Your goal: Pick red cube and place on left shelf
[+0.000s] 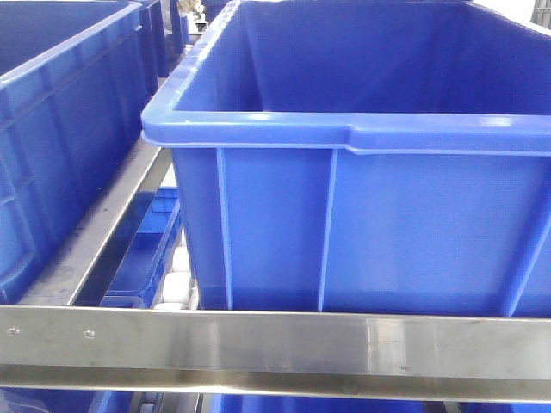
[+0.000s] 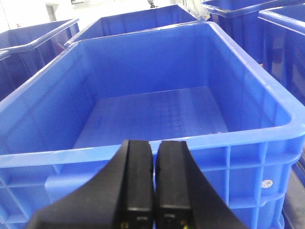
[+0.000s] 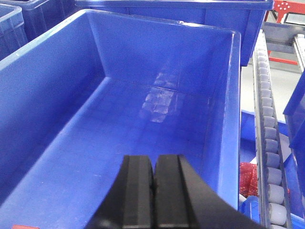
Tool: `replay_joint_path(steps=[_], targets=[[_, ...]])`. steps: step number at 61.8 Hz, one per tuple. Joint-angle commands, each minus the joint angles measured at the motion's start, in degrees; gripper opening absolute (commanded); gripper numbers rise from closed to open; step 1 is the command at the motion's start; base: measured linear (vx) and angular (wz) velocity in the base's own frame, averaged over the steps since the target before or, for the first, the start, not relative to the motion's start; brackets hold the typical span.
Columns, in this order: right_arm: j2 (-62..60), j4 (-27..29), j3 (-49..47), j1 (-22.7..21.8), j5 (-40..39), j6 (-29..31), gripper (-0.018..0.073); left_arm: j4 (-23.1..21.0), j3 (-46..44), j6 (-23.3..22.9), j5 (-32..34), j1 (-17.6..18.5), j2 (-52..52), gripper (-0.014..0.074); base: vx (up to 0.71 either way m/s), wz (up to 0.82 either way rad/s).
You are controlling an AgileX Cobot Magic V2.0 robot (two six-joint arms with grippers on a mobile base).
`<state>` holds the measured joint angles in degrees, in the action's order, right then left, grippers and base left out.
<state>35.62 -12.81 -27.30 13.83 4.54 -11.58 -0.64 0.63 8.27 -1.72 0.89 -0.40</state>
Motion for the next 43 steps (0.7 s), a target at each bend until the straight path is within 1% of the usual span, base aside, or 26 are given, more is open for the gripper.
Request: replay_joint_path(steps=[1,16,27,43], targets=[[-0.22,-0.85,-1.71,-0.43,-4.54,0.7,0.006,-0.27,1.26,0.03,5.2,0.31,0.4,0.0106,0.0,0.0],[-3.43,-1.43,0.24,-1.0,-4.54,0.7,0.006,-0.27,1.26,0.03,5.2,0.31,0.4,0.0106,0.0,0.0],[-9.44,-2.2,4.84,-3.73,-4.54,0.7,0.006,-0.27,1.26,0.03,5.2,0.31,0.4,0.0106,0.0,0.0],[-20.93,-2.2,15.06,-7.82,-4.54,0.7,0.006,-0.27,1.26,0.03,5.2,0.31,0.4,0.0106,0.0,0.0]])
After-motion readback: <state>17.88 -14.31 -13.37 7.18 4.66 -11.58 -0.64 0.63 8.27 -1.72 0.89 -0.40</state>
